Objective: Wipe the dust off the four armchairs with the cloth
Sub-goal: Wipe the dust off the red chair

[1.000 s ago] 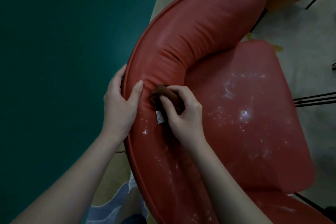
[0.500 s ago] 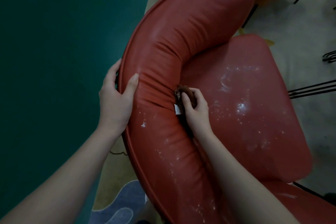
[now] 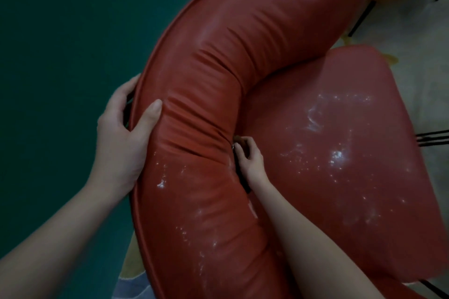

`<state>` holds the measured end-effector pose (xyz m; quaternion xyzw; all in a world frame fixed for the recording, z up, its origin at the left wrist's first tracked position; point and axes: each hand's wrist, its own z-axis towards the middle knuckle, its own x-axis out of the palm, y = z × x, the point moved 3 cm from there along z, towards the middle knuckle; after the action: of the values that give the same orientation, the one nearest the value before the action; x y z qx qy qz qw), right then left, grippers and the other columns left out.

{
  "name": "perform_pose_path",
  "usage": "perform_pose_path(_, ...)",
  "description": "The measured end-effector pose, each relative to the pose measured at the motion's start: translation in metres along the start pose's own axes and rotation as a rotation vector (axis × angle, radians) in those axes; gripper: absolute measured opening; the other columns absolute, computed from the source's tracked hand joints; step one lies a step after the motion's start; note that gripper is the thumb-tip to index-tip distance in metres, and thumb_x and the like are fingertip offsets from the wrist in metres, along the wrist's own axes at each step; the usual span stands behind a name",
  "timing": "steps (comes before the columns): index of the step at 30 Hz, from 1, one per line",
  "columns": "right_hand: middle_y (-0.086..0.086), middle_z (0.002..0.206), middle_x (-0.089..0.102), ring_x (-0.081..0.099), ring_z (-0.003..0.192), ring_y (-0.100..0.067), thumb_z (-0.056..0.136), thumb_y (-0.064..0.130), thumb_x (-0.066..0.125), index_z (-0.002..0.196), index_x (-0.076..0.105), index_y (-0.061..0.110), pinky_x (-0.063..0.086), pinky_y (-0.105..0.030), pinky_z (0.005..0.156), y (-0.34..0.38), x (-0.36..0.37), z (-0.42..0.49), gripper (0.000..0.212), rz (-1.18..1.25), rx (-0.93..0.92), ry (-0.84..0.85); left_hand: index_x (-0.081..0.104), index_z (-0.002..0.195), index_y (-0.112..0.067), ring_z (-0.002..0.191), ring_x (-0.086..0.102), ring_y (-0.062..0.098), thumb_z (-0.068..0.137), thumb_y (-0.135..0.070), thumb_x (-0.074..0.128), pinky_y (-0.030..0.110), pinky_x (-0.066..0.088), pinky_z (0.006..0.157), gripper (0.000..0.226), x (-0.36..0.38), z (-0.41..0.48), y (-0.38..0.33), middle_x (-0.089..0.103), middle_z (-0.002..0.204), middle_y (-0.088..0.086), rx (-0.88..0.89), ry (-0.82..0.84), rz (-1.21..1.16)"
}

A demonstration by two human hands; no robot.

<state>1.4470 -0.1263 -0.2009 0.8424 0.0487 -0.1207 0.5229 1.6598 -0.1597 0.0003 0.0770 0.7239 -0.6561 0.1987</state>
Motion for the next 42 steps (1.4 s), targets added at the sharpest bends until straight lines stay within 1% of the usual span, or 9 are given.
perform_pose_path(2,0.004,0.097,0.063,0.057,0.087,-0.006,0.096,0.013,0.059,0.105,0.061,0.014,0.038,-0.003,0.074,-0.013,0.003,0.011,0.009,-0.038,0.013,0.02,0.053,0.131,-0.03,0.122,0.056,0.002,0.085,-0.044,0.062,0.024,0.042,0.106,0.049,0.001,0.0,0.001,0.06,0.129,-0.014,-0.002,-0.003,-0.014)
perform_pose_path(7,-0.003,0.103,0.067,0.061,0.099,-0.018,0.096,0.014,0.059,0.106,0.062,0.011,0.047,-0.03,0.088,-0.047,0.016,0.024,0.011,-0.067,0.06,0.079,0.054,0.129,-0.029,0.119,0.058,0.0,0.089,-0.032,0.062,0.015,0.043,0.099,0.041,0.003,-0.001,-0.002,0.064,0.122,-0.018,-0.006,-0.024,-0.035)
perform_pose_path(13,-0.004,0.105,0.067,0.061,0.101,-0.02,0.096,0.018,0.059,0.108,0.062,0.014,0.049,-0.039,0.091,-0.073,0.024,0.021,0.013,-0.076,0.099,0.101,0.055,0.13,-0.027,0.119,0.059,0.003,0.091,-0.028,0.061,0.018,0.044,0.101,0.039,0.003,-0.003,-0.003,0.065,0.124,-0.013,0.0,-0.024,-0.046)
perform_pose_path(17,0.002,0.1,0.066,0.06,0.095,-0.015,0.098,0.02,0.056,0.106,0.06,0.019,0.048,-0.032,0.087,-0.07,0.028,0.024,0.009,-0.019,0.176,0.189,0.056,0.129,-0.027,0.12,0.058,0.004,0.09,-0.029,0.061,0.021,0.043,0.103,0.039,0.004,-0.002,-0.002,0.064,0.126,-0.01,-0.003,-0.024,-0.038)
perform_pose_path(22,0.0,0.1,0.066,0.059,0.098,-0.016,0.1,0.021,0.054,0.111,0.061,0.015,0.047,-0.033,0.092,-0.059,0.023,0.013,0.014,0.088,0.245,0.21,0.055,0.129,-0.026,0.121,0.057,0.003,0.089,-0.029,0.061,0.022,0.042,0.105,0.041,0.005,-0.002,-0.003,0.063,0.127,-0.012,-0.002,-0.032,-0.038)
perform_pose_path(25,0.0,0.096,0.066,0.059,0.091,-0.012,0.1,0.023,0.055,0.107,0.061,0.015,0.048,-0.028,0.086,-0.038,0.014,0.0,0.012,0.169,0.225,0.245,0.053,0.134,-0.02,0.121,0.057,0.004,0.091,-0.029,0.061,0.023,0.042,0.106,0.045,0.004,-0.002,-0.003,0.06,0.13,-0.009,-0.002,-0.02,-0.021)
perform_pose_path(30,-0.006,0.088,0.067,0.061,0.08,-0.015,0.097,0.021,0.061,0.107,0.065,0.01,0.051,-0.027,0.075,0.005,-0.005,-0.028,0.015,0.357,0.203,0.233,0.051,0.131,-0.025,0.121,0.056,0.0,0.092,-0.03,0.06,0.02,0.041,0.105,0.041,0.004,-0.002,-0.004,0.059,0.127,-0.015,0.006,-0.01,-0.011)
perform_pose_path(35,-0.006,0.092,0.07,0.064,0.089,-0.015,0.094,0.023,0.065,0.099,0.069,0.014,0.053,-0.035,0.086,0.045,-0.021,-0.05,0.011,0.291,0.05,0.239,0.051,0.132,-0.025,0.123,0.055,0.003,0.092,-0.032,0.061,0.023,0.041,0.106,0.042,0.003,0.0,-0.002,0.058,0.131,-0.009,0.017,0.011,-0.013)
perform_pose_path(42,0.005,0.083,0.068,0.063,0.082,-0.012,0.08,0.048,0.065,0.094,0.069,0.018,0.051,-0.038,0.079,0.076,-0.033,-0.069,0.033,0.171,-0.085,0.189,0.052,0.131,-0.025,0.121,0.056,0.003,0.088,-0.038,0.062,0.022,0.041,0.106,0.046,0.002,0.0,0.0,0.059,0.128,-0.01,0.022,0.0,-0.018)
